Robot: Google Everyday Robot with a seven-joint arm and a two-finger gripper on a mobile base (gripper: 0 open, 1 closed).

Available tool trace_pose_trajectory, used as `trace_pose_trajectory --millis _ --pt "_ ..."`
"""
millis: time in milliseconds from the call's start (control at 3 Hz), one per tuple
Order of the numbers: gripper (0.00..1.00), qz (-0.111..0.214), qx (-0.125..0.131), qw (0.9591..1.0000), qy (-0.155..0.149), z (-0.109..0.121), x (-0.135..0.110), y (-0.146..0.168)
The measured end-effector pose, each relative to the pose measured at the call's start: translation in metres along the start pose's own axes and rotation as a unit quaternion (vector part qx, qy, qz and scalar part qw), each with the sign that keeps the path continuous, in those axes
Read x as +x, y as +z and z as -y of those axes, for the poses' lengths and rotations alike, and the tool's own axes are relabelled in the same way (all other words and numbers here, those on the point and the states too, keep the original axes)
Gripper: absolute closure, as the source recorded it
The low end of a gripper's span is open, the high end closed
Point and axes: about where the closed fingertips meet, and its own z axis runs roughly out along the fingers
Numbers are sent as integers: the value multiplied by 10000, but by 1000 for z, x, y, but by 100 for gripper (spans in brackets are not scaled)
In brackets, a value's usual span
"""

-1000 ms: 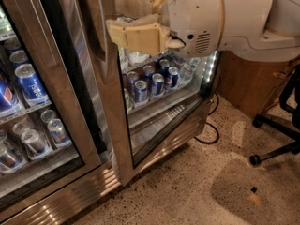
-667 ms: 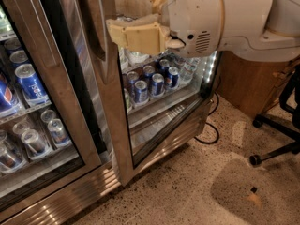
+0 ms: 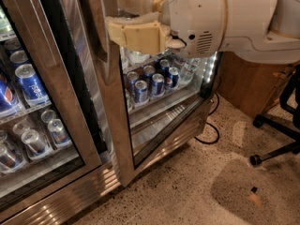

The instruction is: Open right fridge door

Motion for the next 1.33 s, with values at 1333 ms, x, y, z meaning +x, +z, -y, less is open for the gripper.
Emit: trace_pose_trajectory --millis 1333 --pt "100 50 204 9997 -108 -5 -10 -3"
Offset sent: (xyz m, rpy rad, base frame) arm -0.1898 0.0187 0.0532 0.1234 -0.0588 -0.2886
